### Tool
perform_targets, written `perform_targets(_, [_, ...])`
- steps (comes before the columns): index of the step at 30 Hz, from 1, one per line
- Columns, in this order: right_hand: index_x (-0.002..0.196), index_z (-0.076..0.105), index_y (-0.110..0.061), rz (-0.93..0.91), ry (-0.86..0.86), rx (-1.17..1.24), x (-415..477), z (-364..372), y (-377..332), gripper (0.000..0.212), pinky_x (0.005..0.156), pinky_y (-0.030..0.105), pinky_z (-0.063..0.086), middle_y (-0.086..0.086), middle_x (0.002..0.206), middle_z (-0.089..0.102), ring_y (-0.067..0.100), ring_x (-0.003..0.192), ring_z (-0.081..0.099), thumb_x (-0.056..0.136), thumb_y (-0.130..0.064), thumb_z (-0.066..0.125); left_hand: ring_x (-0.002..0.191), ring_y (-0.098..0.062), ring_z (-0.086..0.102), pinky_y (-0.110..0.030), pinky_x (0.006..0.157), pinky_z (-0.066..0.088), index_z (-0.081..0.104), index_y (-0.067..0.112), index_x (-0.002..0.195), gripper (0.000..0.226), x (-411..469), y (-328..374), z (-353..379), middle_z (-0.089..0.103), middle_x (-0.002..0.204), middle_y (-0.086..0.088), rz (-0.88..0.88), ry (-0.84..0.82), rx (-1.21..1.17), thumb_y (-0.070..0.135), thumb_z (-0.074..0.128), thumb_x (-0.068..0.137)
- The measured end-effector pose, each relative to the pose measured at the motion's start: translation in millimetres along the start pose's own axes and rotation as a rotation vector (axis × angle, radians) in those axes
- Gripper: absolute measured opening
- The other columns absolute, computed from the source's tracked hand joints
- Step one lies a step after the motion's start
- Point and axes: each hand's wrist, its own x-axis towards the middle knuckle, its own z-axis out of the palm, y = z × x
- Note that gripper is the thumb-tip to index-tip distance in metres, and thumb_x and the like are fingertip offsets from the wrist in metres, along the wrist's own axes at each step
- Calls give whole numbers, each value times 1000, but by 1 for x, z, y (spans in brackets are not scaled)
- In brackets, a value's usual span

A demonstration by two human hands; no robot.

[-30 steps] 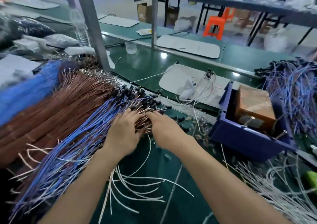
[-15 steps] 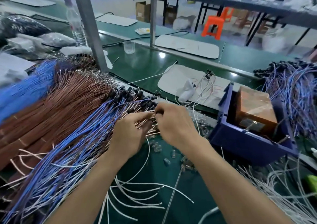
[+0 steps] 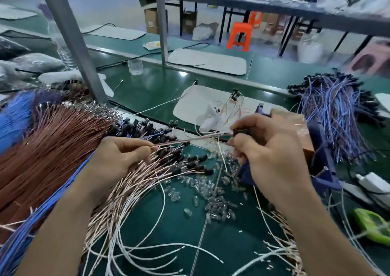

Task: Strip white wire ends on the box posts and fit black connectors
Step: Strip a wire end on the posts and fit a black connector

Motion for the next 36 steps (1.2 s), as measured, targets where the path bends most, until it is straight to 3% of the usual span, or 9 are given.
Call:
perform_targets(2, [90,70,-34,4,1,-47,-16,-18,4,22,58,49,57,-2,73,72,25,63,65,78,-19,62,60,-17,48,-25,57,38,84,31,90,22,-6,11,7,75,74,-11,27,-35,44,11,74,91])
perform_targets(6, [87,68,-30,61,-199,-418,-42,-58,18,40,55,25,50,-8,73,68,9,59,58,74,8,62,46,-1,51,-10,48,38,83,34,81,28,-15,30,39,73,63,-4,84,-175,145,8,76,89])
perform_targets(10, [102,60,-55,229,-397,-697,-54,-93,20,75,66,16,45,-28,92,66,0,73,58,76,15,52,54,-16,56,-33,50,43,81,41,81,23,-27,42,80,73,67,1,176,-382,281,20,77,91])
perform_targets(14, [94,63,-49,332,-549,-762,-66,-116,23,53,79,5,40,-19,86,69,0,82,57,85,3,57,47,0,50,-16,45,41,79,35,83,16,-45,50,124,69,61,8,275,-479,225,25,73,94])
perform_targets(16, [104,57,-57,356,-627,-857,-74,-122,20,50,96,2,25,-24,102,70,-5,100,49,90,-9,61,49,1,52,-17,48,44,78,35,87,12,-53,53,143,69,62,9,318,-497,210,27,72,94])
perform_targets(21, [102,51,-66,272,-316,-787,-94,-125,19,41,79,10,47,-47,93,60,-12,90,59,89,-32,70,53,-6,58,-21,49,46,77,38,91,10,-68,62,183,70,65,13,368,-586,140,32,70,92])
perform_targets(27, [79,67,-40,138,99,-663,-107,-132,39,26,62,11,44,-24,67,67,-2,65,61,87,-17,76,50,4,55,-9,50,41,80,35,90,14,-65,60,207,73,68,10,334,-583,50,24,73,94])
perform_targets(32, [76,70,-37,144,158,-617,-112,-135,52,24,63,16,46,-20,68,68,4,68,62,86,-16,75,48,7,54,-4,50,39,83,34,88,21,-62,54,210,74,66,6,231,-577,-48,14,77,92])
perform_targets(36, [74,67,-32,101,220,-559,-112,-127,61,19,58,14,43,-17,68,67,4,66,62,84,-17,75,47,2,49,-12,47,37,82,40,86,9,-66,53,217,74,67,5,239,-559,-18,36,74,87])
